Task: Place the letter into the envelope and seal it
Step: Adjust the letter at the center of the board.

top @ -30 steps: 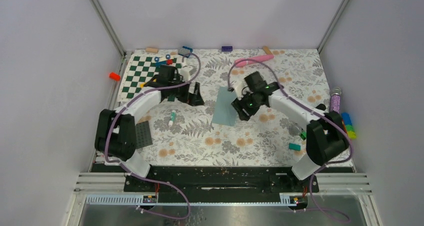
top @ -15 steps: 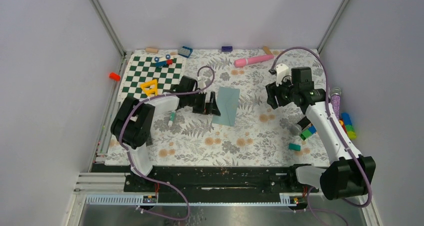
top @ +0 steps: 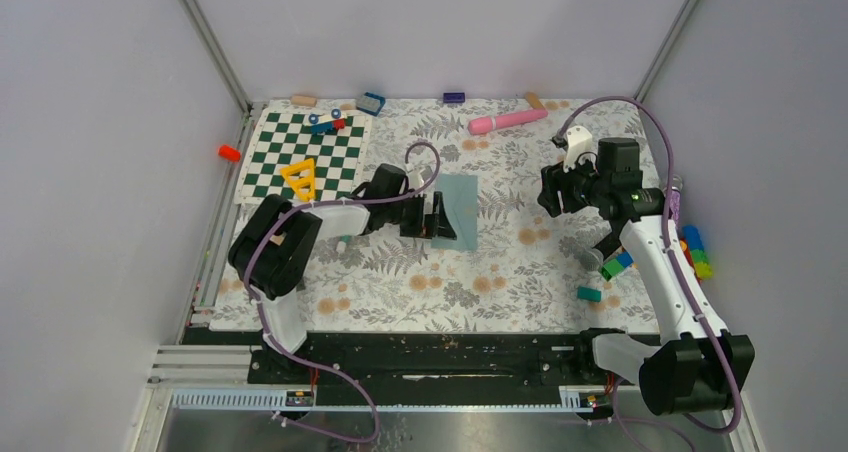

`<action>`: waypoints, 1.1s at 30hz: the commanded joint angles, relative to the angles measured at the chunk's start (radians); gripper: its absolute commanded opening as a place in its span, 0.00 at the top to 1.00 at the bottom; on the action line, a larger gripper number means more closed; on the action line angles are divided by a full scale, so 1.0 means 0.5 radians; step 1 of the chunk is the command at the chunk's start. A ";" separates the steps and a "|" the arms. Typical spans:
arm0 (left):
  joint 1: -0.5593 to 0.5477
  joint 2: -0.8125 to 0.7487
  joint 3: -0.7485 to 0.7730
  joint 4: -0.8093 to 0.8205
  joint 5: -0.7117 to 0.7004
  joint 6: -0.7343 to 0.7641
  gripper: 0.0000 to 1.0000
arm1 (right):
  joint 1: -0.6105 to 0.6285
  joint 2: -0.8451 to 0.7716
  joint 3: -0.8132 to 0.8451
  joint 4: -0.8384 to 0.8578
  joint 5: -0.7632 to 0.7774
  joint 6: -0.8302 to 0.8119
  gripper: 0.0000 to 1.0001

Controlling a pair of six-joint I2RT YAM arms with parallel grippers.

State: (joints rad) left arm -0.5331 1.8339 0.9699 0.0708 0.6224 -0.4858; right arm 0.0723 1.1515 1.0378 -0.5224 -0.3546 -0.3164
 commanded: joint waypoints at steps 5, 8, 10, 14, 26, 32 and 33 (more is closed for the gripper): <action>-0.307 0.251 0.056 0.200 0.017 -0.197 0.01 | -0.019 -0.041 -0.013 0.092 -0.025 0.029 0.34; -0.424 0.422 0.205 0.236 0.063 -0.270 0.01 | -0.035 -0.054 -0.011 0.097 -0.003 0.031 0.34; -0.488 0.530 0.332 0.248 0.063 -0.286 0.01 | -0.051 -0.068 -0.007 0.096 0.011 0.035 0.34; -0.521 0.665 0.629 0.171 0.016 -0.240 0.01 | -0.095 -0.117 -0.026 0.115 0.011 0.041 0.33; -0.556 0.722 1.204 -0.261 -0.095 0.185 0.01 | -0.131 -0.166 -0.044 0.146 0.048 0.035 0.34; -0.560 0.841 1.454 -0.405 -0.041 0.223 0.01 | -0.207 -0.172 -0.047 0.149 0.048 0.041 0.34; -0.562 0.820 1.455 -0.412 -0.007 0.223 0.01 | -0.214 -0.174 -0.055 0.156 0.044 0.043 0.34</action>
State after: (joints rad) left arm -0.8093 2.2387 1.6360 -0.0841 0.5976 -0.4114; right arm -0.0124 1.0908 1.0176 -0.4797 -0.3408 -0.3058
